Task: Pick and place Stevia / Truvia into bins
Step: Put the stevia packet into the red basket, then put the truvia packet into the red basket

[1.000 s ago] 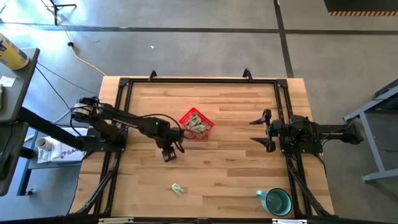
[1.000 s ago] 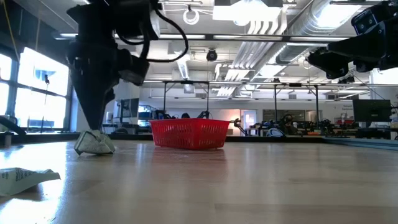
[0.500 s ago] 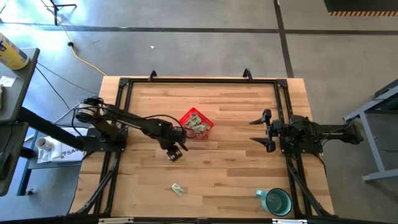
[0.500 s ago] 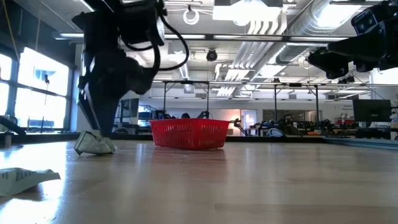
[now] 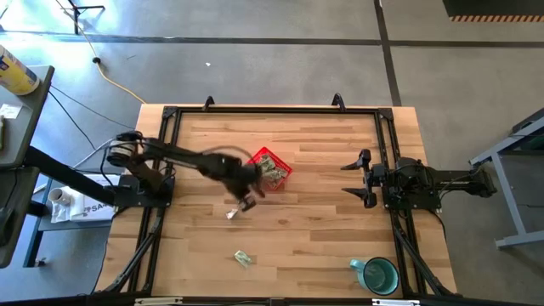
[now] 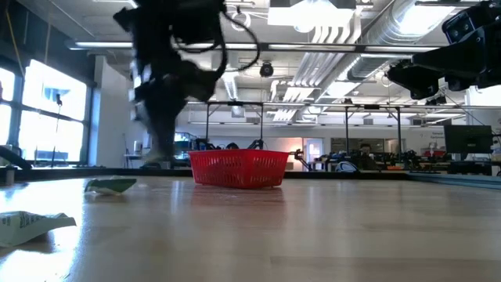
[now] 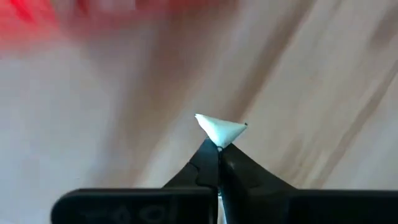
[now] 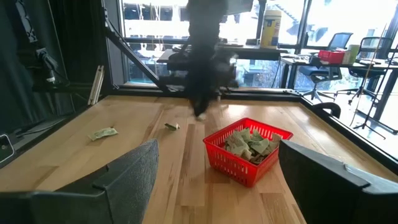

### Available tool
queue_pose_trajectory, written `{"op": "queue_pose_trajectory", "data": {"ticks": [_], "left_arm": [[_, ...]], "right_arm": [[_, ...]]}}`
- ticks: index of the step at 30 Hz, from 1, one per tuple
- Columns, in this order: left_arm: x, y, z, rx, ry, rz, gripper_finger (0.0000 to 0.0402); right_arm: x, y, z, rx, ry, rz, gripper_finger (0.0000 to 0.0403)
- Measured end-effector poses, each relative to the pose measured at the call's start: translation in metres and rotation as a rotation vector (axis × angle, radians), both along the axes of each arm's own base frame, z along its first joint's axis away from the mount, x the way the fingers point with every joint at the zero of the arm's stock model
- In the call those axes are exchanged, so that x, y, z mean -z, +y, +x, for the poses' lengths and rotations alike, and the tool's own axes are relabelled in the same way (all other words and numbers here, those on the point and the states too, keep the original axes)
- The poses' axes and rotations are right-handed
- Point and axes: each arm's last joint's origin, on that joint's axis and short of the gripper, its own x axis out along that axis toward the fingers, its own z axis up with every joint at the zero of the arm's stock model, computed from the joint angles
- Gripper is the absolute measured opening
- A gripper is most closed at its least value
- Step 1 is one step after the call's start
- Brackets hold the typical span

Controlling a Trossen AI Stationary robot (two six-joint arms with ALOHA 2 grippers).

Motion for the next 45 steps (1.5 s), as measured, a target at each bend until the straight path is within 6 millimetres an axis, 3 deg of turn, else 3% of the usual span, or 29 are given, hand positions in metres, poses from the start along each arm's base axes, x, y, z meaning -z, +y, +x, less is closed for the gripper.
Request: {"op": "queue_pose_trajectory", "data": {"ticks": [6,10,14,18,22,27,33,40,45], "left_arm": [[-0.058,0.037,0.035,0.039,-0.267,0.168,0.0022],[-0.063,0.059,0.044,0.064,-0.314,0.239,0.0040],[-0.052,0.069,0.039,0.015,-0.214,0.216,0.0160],[-0.054,0.065,0.024,0.024,-0.108,0.149,0.0278],[-0.058,0.041,-0.001,0.107,0.063,0.074,0.0334],[-0.035,-0.004,-0.019,0.156,0.187,-0.028,0.0330],[0.000,-0.048,-0.027,0.082,0.144,-0.067,0.0298],[0.023,-0.054,-0.027,-0.073,0.022,-0.086,0.0274],[0.040,-0.050,-0.036,-0.113,0.044,-0.017,0.0238]], "right_arm": [[0.000,0.000,0.000,-0.001,0.002,0.000,0.0321],[0.000,0.000,0.000,0.000,0.006,0.000,0.0321],[0.000,0.000,0.000,0.000,0.005,0.000,0.0321],[0.000,0.000,0.000,-0.001,0.004,0.000,0.0321],[0.000,0.000,0.000,-0.001,0.005,0.000,0.0321],[0.000,0.000,0.000,-0.001,0.005,0.000,0.0321],[0.000,0.000,0.000,-0.001,0.005,0.000,0.0321],[0.000,0.000,0.000,-0.001,0.005,0.000,0.0321],[0.000,0.000,0.000,0.000,0.005,0.000,0.0321]]}}
